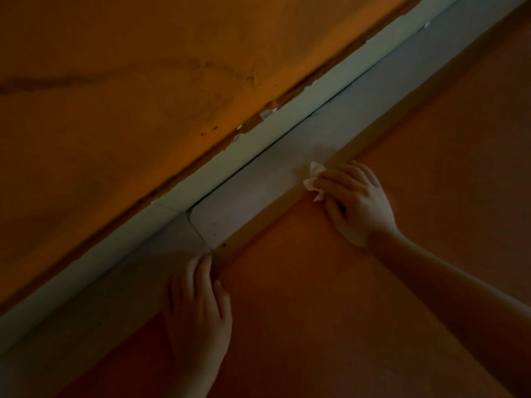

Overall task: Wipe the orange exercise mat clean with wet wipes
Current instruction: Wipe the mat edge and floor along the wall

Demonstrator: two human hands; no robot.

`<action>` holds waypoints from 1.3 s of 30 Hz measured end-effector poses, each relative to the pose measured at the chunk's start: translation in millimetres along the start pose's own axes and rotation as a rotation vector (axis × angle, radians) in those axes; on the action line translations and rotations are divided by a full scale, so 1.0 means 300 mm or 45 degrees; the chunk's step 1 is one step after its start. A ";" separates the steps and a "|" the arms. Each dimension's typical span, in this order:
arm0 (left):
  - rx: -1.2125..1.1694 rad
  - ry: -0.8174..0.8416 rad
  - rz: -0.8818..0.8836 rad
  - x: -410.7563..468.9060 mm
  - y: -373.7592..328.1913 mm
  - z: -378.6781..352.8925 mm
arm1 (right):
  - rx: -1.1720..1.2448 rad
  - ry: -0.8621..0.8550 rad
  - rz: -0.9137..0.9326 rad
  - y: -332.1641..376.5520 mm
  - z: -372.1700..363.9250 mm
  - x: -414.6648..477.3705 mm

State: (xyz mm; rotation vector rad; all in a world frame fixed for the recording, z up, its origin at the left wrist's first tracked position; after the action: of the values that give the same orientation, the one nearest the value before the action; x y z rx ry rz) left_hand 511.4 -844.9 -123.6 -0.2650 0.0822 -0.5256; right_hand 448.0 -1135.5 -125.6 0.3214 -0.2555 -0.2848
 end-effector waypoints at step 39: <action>0.028 -0.014 -0.011 0.279 -0.456 -0.126 | -0.153 0.107 0.070 -0.353 0.147 0.125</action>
State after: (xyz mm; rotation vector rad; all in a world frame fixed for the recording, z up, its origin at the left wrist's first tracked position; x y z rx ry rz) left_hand 511.9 -1009.5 -123.8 -0.2467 0.0650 -0.5331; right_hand 445.3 -1255.7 -114.0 0.2069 -0.1634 -0.2312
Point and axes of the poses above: each hand's wrist, its own x-axis towards the middle knuckle, its own z-axis out of the back of the hand, y = z × x, the point moved 1 cm from there along x, towards the middle knuckle, and after that the axes turned 3 degrees about y, right-handed, at the moved point
